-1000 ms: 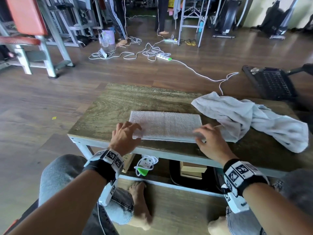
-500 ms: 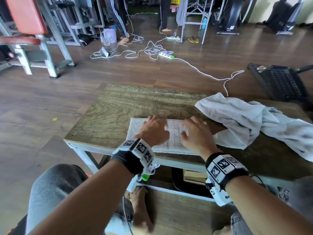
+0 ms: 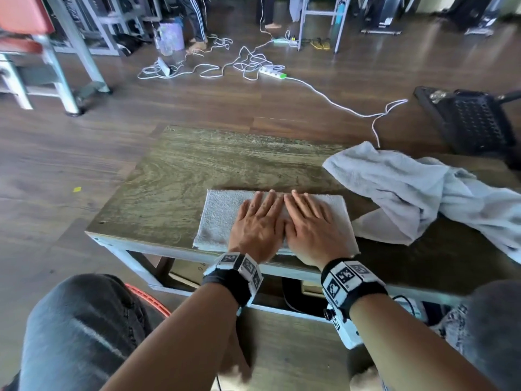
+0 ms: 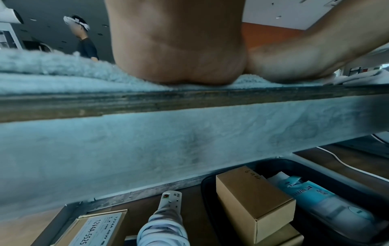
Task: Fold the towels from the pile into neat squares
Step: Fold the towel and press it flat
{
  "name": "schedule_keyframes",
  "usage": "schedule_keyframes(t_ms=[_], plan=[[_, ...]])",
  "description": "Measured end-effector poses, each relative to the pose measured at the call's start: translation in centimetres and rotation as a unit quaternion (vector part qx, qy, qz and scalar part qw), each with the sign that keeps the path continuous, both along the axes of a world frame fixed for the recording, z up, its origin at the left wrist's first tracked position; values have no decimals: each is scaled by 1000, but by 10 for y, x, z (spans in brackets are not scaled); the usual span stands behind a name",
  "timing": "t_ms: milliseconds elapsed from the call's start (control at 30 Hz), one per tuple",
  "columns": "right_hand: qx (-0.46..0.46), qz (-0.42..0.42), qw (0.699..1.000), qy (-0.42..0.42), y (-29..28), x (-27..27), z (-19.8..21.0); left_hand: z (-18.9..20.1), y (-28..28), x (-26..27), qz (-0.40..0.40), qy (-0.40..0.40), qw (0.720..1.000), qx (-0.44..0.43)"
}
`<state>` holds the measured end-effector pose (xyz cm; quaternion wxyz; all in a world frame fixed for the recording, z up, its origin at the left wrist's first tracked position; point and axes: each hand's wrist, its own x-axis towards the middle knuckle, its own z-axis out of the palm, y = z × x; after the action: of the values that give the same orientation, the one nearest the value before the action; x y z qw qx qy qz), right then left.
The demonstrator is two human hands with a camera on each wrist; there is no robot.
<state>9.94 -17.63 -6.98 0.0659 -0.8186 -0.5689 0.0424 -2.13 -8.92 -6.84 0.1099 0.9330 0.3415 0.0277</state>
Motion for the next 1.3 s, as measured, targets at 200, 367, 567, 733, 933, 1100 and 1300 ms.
schedule_keyframes(t_ms=[200,367,567,733,933,1100,1300], plan=[[0,-44,999,5,-6,3,-1,2,2,-8,28,8,999,-21],[-17,-64,998,-22,-16,10,-2,3,7,-17,43,17,999,-26],[-25,-83,996,12,-21,16,-5,3,10,-22,59,14,998,-26],[-35,-103,993,45,-30,19,-2,-2,16,-38,88,14,996,-19],[-49,-111,991,49,-34,18,2,-2,21,-54,95,6,995,-15],[-48,-118,991,37,-33,17,0,-3,31,-73,127,4,992,-23],[-40,-181,982,12,-32,7,0,-3,35,-82,144,4,989,-42]])
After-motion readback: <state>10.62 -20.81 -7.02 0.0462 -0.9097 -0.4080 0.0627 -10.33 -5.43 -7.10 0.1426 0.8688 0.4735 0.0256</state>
